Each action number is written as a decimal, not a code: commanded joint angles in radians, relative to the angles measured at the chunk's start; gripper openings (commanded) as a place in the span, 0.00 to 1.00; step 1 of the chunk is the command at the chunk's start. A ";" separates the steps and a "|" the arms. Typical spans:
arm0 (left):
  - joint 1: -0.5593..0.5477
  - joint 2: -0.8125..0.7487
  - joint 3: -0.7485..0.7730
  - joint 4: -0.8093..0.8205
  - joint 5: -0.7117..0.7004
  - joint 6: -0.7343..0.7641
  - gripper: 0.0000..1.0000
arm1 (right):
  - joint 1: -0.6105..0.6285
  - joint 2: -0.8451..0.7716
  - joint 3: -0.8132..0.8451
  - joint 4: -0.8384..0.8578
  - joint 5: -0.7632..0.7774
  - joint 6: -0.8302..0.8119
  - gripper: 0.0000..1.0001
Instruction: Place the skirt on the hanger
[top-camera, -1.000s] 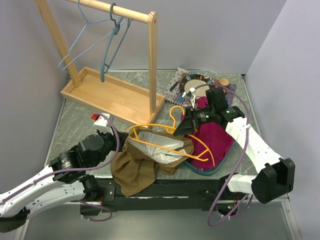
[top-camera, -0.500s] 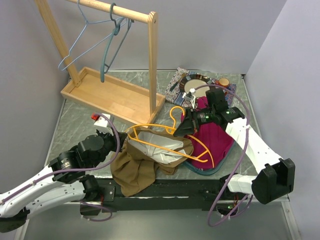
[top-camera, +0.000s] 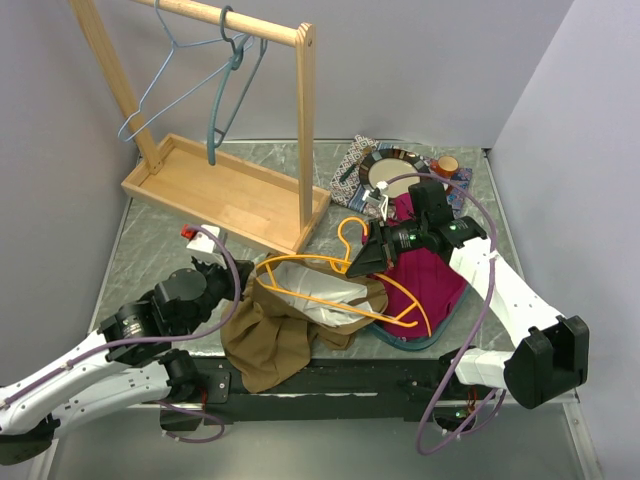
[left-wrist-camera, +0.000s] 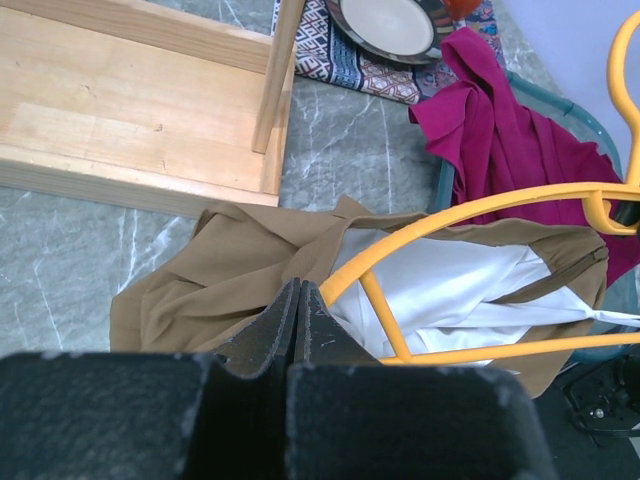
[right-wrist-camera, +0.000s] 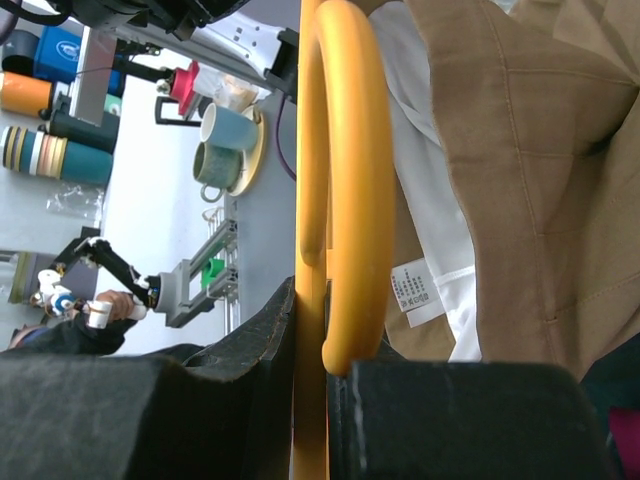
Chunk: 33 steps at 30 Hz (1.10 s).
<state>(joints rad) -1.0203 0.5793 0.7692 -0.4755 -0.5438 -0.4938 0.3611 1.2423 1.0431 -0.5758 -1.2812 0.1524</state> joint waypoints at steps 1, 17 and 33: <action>0.003 0.011 0.036 0.037 -0.001 0.021 0.01 | 0.009 -0.026 0.031 -0.021 -0.087 0.009 0.00; 0.003 0.007 0.012 0.023 0.116 0.017 0.01 | -0.016 0.037 0.159 -0.153 -0.064 -0.119 0.00; 0.002 0.051 0.021 0.043 0.211 0.037 0.01 | -0.044 0.077 0.207 -0.191 -0.063 -0.143 0.00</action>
<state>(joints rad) -1.0122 0.5957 0.7692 -0.4656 -0.4240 -0.4717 0.3264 1.3083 1.1782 -0.7868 -1.2690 0.0013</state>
